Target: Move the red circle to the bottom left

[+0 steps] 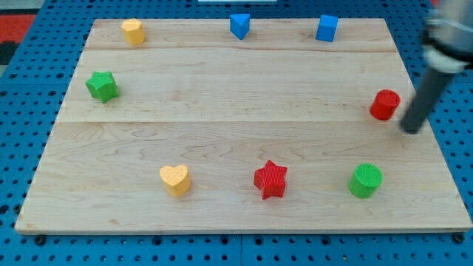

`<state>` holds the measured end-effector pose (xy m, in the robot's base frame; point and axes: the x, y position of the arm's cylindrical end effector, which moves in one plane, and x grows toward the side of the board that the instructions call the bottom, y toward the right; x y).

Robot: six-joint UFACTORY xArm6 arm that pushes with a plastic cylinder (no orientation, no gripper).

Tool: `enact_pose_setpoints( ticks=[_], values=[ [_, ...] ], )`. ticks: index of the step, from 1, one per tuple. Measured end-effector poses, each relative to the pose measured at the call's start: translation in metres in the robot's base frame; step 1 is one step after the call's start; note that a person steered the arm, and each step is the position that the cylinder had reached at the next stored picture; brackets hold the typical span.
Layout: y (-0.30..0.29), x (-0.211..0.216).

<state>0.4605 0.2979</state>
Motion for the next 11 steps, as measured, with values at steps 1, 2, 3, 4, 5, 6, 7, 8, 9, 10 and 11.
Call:
enact_pose_setpoints(
  ticks=[1,2,3,4,5,6,7,8,9,10,11],
  values=[
    [0.0,-0.041],
    [-0.124,-0.092],
    [-0.262,-0.107],
    [-0.163,-0.123],
    [-0.054,-0.1],
    [-0.046,-0.076],
    [-0.142,-0.068],
    [-0.116,-0.044],
    [-0.082,-0.028],
    [-0.15,-0.011],
    [-0.216,-0.004]
  ],
)
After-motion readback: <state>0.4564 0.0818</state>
